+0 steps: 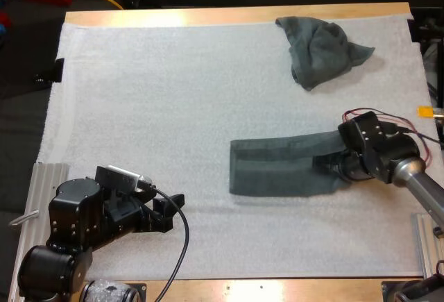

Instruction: Pick towel from pile, fold and stack

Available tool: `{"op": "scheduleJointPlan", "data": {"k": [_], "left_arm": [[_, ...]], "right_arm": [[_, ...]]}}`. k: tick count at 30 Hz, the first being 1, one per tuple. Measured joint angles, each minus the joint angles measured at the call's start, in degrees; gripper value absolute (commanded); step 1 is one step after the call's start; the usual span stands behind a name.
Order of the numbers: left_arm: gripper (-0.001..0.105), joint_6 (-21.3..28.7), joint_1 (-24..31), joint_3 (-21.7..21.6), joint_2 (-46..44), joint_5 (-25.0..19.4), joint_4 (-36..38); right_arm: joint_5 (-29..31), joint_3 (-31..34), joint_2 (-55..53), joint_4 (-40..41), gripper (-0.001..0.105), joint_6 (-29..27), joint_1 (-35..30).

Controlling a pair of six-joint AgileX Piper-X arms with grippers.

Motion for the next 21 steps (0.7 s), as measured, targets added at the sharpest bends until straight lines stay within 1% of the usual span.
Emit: {"op": "scheduleJointPlan", "data": {"k": [2,10,13,16,21], "left_arm": [[0.065,0.00,0.00,0.00,0.00,0.00,0.00],[0.065,0.00,0.00,0.00,0.00,0.00,0.73],[0.065,0.00,0.00,0.00,0.00,0.00,0.84],[0.065,0.00,0.00,0.00,0.00,0.00,0.77],[0.065,0.00,0.00,0.00,0.00,0.00,1.04]], "right_arm": [[3.00,0.00,-2.10,1.22,0.001,-0.35,0.00],[3.85,0.00,-5.60,1.85,0.001,-1.23,0.81],[1.70,-0.44,-5.77,2.02,0.001,-1.23,3.45],[-0.39,-0.89,-5.77,0.30,0.001,1.53,6.85],[-5.60,-0.95,-4.07,-4.64,0.001,7.33,9.52]]}}
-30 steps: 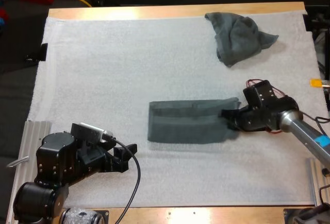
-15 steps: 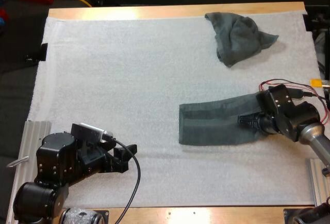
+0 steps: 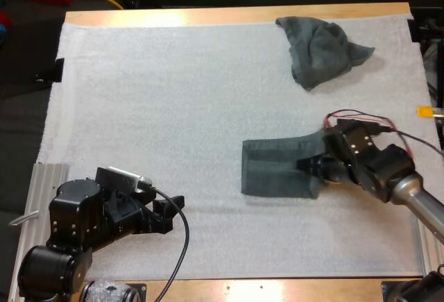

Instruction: Pick towel from pile, fold and stack

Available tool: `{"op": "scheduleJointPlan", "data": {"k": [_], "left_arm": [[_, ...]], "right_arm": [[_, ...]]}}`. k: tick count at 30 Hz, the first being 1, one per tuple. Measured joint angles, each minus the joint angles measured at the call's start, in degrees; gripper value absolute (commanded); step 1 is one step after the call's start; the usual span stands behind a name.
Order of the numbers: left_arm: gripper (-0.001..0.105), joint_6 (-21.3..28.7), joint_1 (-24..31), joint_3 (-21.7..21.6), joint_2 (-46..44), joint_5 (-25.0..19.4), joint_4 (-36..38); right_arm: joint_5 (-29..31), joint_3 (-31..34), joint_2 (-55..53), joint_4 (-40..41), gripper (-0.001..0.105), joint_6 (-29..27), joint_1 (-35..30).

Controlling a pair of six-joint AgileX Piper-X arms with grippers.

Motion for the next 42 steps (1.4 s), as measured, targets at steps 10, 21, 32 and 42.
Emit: {"op": "scheduleJointPlan", "data": {"k": [10,21,32,42], "left_arm": [[0.065,0.00,0.00,0.00,0.00,0.00,1.03],[0.065,0.00,0.00,0.00,0.00,0.00,1.03],[0.065,0.00,0.00,0.00,0.00,0.00,1.03],[0.065,0.00,0.00,0.00,0.00,0.00,1.03]], "right_arm": [[-8.15,-0.06,9.10,-7.56,0.001,6.80,3.63],[-13.18,-0.06,15.55,-15.69,0.001,13.51,4.10],[-14.84,-0.06,19.61,-19.57,0.011,16.20,4.10],[-27.48,-0.06,20.64,-27.32,0.055,17.65,4.10]]}}
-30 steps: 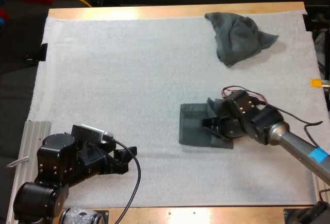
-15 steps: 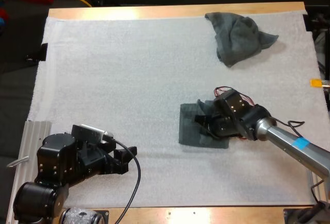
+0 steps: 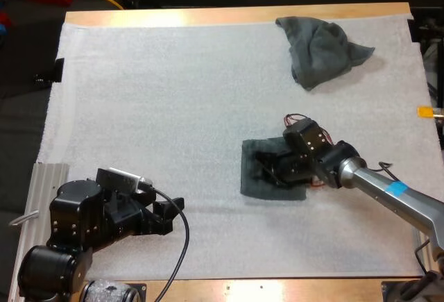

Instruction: Pick towel from pile, fold and stack

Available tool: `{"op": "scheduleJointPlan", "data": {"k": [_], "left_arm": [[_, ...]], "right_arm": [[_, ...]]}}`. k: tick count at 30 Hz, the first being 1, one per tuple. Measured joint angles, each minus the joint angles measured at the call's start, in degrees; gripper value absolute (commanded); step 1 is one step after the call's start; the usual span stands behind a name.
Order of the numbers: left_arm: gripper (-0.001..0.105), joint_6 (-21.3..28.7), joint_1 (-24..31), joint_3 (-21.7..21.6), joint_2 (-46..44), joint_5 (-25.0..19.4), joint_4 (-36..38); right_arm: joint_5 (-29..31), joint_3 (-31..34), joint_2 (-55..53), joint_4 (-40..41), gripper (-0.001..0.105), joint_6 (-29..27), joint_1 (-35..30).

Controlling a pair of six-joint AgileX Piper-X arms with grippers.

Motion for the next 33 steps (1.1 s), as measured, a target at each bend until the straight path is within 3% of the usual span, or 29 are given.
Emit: {"op": "scheduleJointPlan", "data": {"k": [3,13,19,27,33], "left_arm": [[0.065,0.00,0.00,0.00,0.00,0.00,0.00],[0.065,0.00,0.00,0.00,0.00,0.00,0.00],[0.065,0.00,0.00,0.00,0.00,0.00,0.00],[0.065,0.00,0.00,0.00,0.00,0.00,0.00],[0.065,0.00,0.00,0.00,0.00,0.00,0.00]], "right_arm": [[-2.96,-0.09,0.00,-1.97,0.055,0.00,0.00],[-3.45,-0.09,0.00,-1.99,0.055,0.00,3.13],[0.85,-0.09,0.00,-1.99,0.055,0.19,6.48],[1.86,-0.09,-1.13,-1.99,0.055,-0.60,6.61],[11.56,-0.09,-7.54,0.63,0.055,-1.73,6.65]]}}
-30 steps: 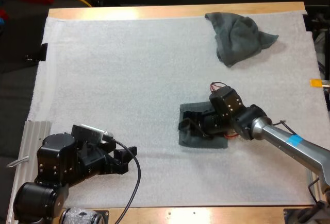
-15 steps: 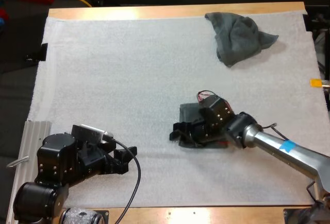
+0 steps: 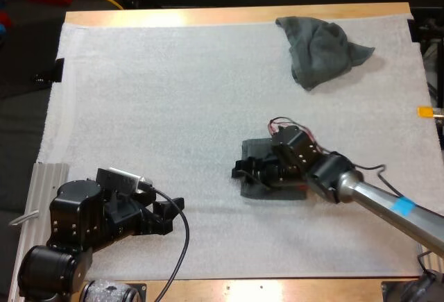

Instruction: Pick towel from pile, fold and stack

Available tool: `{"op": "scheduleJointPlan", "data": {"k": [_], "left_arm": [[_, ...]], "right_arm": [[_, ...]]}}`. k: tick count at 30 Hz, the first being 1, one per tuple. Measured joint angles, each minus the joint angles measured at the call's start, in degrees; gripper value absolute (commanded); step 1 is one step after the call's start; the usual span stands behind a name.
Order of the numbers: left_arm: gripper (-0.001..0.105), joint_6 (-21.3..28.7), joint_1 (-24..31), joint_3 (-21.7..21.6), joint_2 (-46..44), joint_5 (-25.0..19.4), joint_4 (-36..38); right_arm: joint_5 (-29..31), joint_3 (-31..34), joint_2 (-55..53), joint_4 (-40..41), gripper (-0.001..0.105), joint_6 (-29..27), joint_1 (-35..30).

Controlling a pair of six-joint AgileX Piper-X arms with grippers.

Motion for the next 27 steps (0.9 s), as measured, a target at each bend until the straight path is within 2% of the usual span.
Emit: {"op": "scheduleJointPlan", "data": {"k": [8,13,27], "left_arm": [[0.065,0.00,0.00,0.00,0.00,0.00,0.00],[0.065,0.00,0.00,0.00,0.00,0.00,0.00],[0.065,0.00,0.00,0.00,0.00,0.00,0.00]], "right_arm": [[7.62,0.00,-10.22,11.75,0.058,-6.48,0.08],[8.35,0.00,-16.21,18.59,0.075,-11.04,0.04],[8.35,0.00,-34.79,27.45,0.075,-12.46,0.04]]}}
